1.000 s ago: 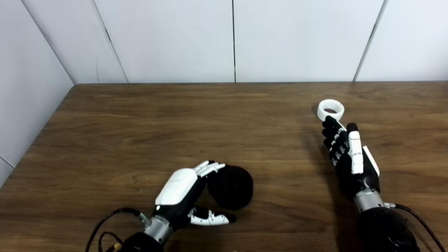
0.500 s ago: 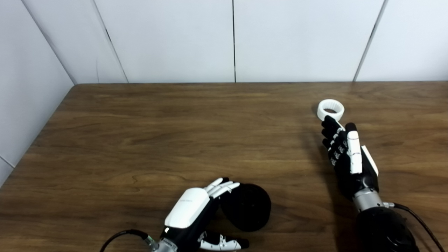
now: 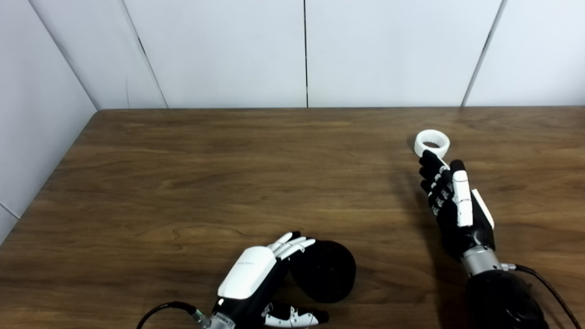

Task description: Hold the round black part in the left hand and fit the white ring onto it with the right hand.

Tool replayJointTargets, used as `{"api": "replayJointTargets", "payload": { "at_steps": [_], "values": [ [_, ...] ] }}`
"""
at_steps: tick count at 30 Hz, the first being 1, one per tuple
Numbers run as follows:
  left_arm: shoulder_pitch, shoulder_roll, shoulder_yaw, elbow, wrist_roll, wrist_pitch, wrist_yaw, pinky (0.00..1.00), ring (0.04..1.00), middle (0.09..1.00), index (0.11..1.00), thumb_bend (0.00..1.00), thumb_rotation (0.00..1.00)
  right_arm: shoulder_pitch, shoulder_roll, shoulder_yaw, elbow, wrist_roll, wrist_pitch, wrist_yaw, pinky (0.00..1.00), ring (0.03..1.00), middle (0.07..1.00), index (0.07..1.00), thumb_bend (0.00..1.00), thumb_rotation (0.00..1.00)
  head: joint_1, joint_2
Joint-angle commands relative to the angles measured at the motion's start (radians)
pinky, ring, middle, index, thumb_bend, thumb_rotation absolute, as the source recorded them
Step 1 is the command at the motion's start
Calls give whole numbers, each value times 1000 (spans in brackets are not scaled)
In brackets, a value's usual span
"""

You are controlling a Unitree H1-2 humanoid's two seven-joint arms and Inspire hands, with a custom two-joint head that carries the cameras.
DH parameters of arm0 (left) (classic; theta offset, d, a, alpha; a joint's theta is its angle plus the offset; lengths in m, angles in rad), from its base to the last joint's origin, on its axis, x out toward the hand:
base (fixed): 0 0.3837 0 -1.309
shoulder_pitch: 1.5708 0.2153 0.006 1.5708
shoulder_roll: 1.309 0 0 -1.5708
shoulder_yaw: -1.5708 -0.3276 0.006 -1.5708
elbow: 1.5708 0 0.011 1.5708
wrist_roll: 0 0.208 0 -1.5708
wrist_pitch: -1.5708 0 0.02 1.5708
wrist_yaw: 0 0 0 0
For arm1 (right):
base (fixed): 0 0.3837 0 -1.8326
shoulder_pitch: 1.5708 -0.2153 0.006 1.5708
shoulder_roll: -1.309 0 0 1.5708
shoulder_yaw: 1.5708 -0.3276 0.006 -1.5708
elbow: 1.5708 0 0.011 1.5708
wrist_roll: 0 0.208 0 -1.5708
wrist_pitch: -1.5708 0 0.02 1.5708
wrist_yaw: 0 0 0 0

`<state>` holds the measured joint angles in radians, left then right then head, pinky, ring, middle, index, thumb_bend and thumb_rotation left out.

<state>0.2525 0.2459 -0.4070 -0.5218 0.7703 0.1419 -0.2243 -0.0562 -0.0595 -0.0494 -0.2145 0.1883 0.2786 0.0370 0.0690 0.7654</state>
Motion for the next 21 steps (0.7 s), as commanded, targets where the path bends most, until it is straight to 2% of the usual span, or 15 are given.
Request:
{"api": "replayJointTargets", "payload": {
  "at_steps": [1, 2, 3, 5, 6, 11, 17, 21],
  "values": [
    [3, 8, -1, 25, 25, 22, -45, 871, 956, 901, 841, 824, 359, -44, -36, 7, -56, -70, -10, -12, 978, 934, 916, 880, 483, 722, 1, -3],
    [3, 6, 1, 27, 25, 19, -44, 870, 954, 898, 839, 828, 355, -59, -74, 32, -60, -176, -8, -29, 846, 877, 877, 855, 538, 546, 0, -1],
    [3, 4, 2, 28, 25, 16, -44, 870, 953, 898, 839, 829, 354, -69, -101, 50, -62, -252, -7, -41, 804, 854, 859, 845, 572, 505, -2, -2],
    [4, 3, 3, 34, 25, 13, -41, 871, 953, 898, 837, 833, 354, -111, -167, 72, -56, -363, -3, -45, 809, 853, 860, 831, 657, 373, -3, -5],
    [4, 2, 4, 36, 26, 12, -40, 871, 953, 898, 837, 834, 354, -125, -186, 76, -52, -389, -3, -43, 809, 852, 863, 827, 676, 347, -4, -6],
    [6, -3, 9, 43, 20, 6, -32, 867, 949, 896, 832, 837, 343, -221, -285, 99, -45, -561, 63, -38, 796, 847, 860, 801, 778, 370, -8, -8],
    [3, -5, 15, 52, 17, -4, -35, 868, 954, 900, 836, 836, 347, -320, -345, 80, 2, -586, 64, -9, 703, 823, 846, 785, 808, 327, -11, -9],
    [2, -9, 19, 55, 15, -8, -35, 864, 951, 898, 836, 837, 345, -396, -374, 81, 79, -611, 42, 0, 672, 831, 855, 764, 813, 297, -20, -13]
  ]
}}
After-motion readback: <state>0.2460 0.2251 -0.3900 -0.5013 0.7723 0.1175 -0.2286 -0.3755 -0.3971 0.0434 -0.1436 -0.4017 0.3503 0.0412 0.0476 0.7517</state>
